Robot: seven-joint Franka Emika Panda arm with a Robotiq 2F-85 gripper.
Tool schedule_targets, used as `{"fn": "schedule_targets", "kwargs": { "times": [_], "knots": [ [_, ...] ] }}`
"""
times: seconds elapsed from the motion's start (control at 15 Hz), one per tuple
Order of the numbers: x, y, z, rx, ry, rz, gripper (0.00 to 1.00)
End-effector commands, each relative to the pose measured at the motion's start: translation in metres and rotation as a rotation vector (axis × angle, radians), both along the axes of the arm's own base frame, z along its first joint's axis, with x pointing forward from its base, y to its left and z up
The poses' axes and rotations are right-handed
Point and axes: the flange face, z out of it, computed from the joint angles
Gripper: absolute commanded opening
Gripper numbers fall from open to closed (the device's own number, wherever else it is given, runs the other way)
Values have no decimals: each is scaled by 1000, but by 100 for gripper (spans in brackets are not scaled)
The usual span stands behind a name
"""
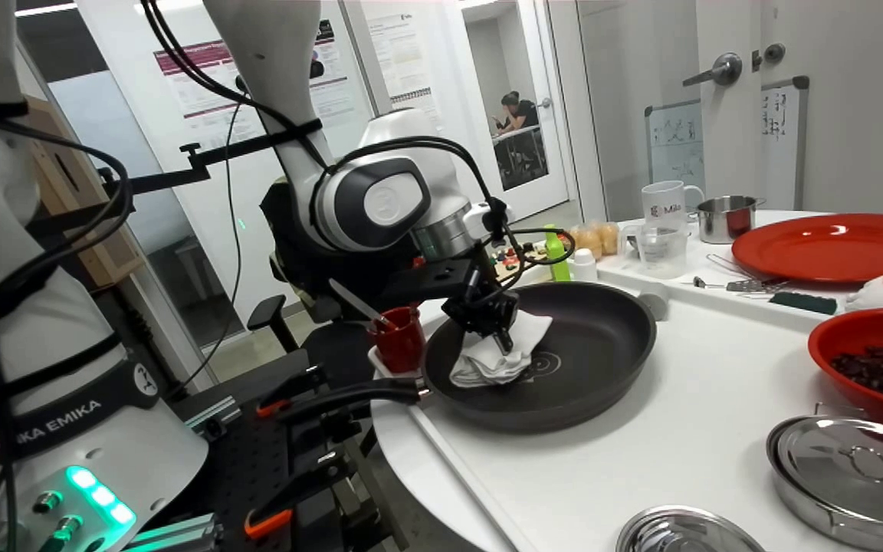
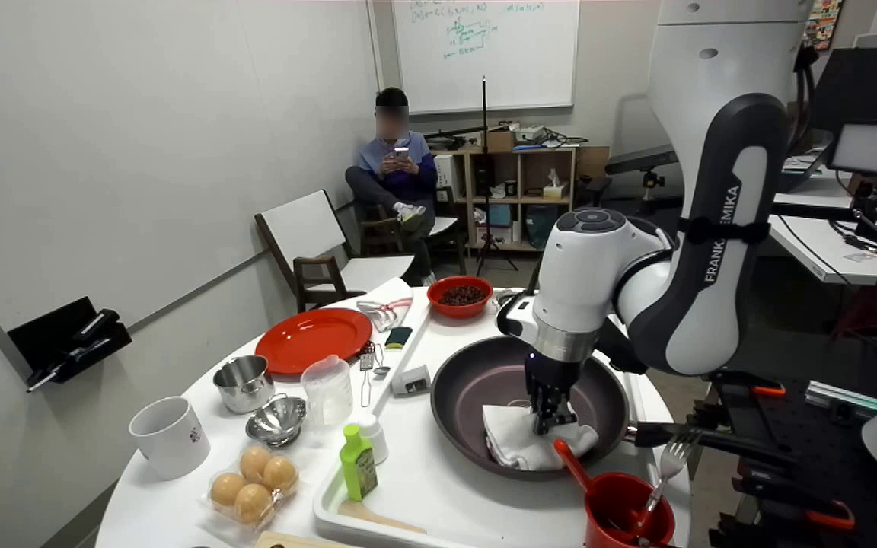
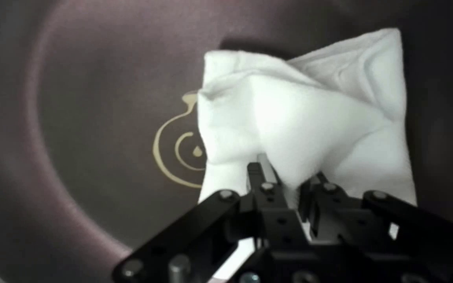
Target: Pick up the towel from the table, wipe the pan and put the towel back on the table.
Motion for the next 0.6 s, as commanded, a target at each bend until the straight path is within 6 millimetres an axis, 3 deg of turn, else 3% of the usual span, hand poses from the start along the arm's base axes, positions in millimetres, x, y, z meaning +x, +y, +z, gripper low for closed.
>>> {"fn": "schedule_targets", "kwargs": {
  "times": [0.0,0.27,0.53],
  "knots": [
    [34,-12,-4,-10,-91,-62,8],
    [59,-39,2,-27,-138,-142,8],
    [63,-66,0,-56,-127,-206,8]
  ]
}}
